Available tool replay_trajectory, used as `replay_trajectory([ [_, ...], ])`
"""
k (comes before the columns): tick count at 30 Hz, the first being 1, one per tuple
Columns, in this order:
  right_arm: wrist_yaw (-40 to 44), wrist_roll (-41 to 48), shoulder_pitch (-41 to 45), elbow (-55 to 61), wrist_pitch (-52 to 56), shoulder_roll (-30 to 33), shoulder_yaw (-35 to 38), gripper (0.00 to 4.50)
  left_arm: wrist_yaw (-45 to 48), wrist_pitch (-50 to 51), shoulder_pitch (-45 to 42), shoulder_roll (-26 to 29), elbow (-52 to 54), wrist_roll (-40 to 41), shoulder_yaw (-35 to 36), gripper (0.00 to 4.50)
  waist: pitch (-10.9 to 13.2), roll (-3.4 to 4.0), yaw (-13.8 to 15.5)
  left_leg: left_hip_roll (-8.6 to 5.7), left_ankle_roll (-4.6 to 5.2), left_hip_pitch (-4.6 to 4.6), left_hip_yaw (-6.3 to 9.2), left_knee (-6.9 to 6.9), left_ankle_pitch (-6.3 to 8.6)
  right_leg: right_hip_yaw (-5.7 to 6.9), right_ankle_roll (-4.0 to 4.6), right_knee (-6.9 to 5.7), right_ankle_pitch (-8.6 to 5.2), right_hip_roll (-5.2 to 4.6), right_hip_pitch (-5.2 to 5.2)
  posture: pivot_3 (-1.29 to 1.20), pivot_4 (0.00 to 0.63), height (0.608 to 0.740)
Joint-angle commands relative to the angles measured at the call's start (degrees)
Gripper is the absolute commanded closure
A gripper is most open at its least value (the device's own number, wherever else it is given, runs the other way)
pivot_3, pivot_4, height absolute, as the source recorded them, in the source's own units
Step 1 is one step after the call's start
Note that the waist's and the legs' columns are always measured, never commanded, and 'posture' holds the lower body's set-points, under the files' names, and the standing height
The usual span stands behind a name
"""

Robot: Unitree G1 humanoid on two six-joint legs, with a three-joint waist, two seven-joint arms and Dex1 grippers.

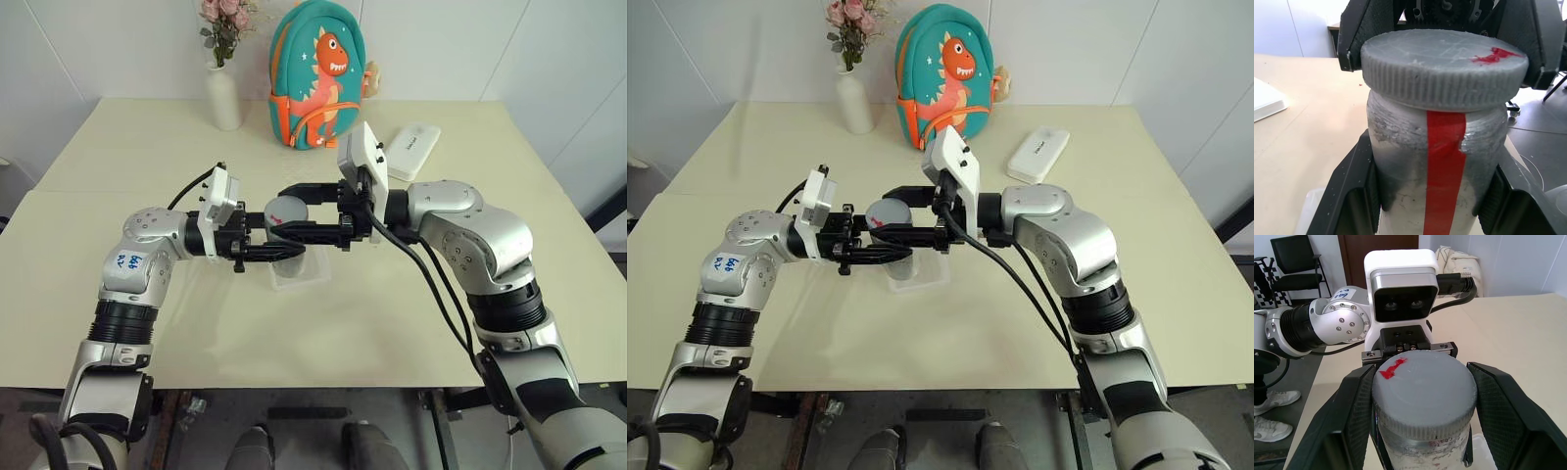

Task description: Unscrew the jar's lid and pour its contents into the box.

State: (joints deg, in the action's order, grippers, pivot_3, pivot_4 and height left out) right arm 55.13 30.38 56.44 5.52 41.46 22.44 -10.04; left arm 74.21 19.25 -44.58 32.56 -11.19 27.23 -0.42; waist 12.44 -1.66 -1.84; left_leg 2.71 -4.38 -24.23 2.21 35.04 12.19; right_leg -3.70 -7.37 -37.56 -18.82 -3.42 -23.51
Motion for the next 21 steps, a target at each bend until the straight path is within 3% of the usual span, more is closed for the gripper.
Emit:
replay_trajectory([
  [1,0.0,-0.4,3.8,0.3,-3.3,0.9,3.4,1.58,2.7,0.5,-0.1,1.1,1.1,-0.6,-1.9,2.50,0.0,0.00,0.0,0.00,0.00,0.00,0.00,0.00,0.00,0.00,0.00,0.00,0.00,0.00,0.00,0.00,0.150,0.740],
  [21,1.2,-1.3,7.8,-4.7,-7.2,-0.1,4.3,1.58,2.5,2.3,1.5,0.5,2.8,-0.3,-2.7,2.50,0.0,0.00,0.0,0.00,0.00,0.00,0.00,0.00,0.00,0.00,0.00,0.00,0.00,0.00,0.00,0.00,0.150,0.740],
])
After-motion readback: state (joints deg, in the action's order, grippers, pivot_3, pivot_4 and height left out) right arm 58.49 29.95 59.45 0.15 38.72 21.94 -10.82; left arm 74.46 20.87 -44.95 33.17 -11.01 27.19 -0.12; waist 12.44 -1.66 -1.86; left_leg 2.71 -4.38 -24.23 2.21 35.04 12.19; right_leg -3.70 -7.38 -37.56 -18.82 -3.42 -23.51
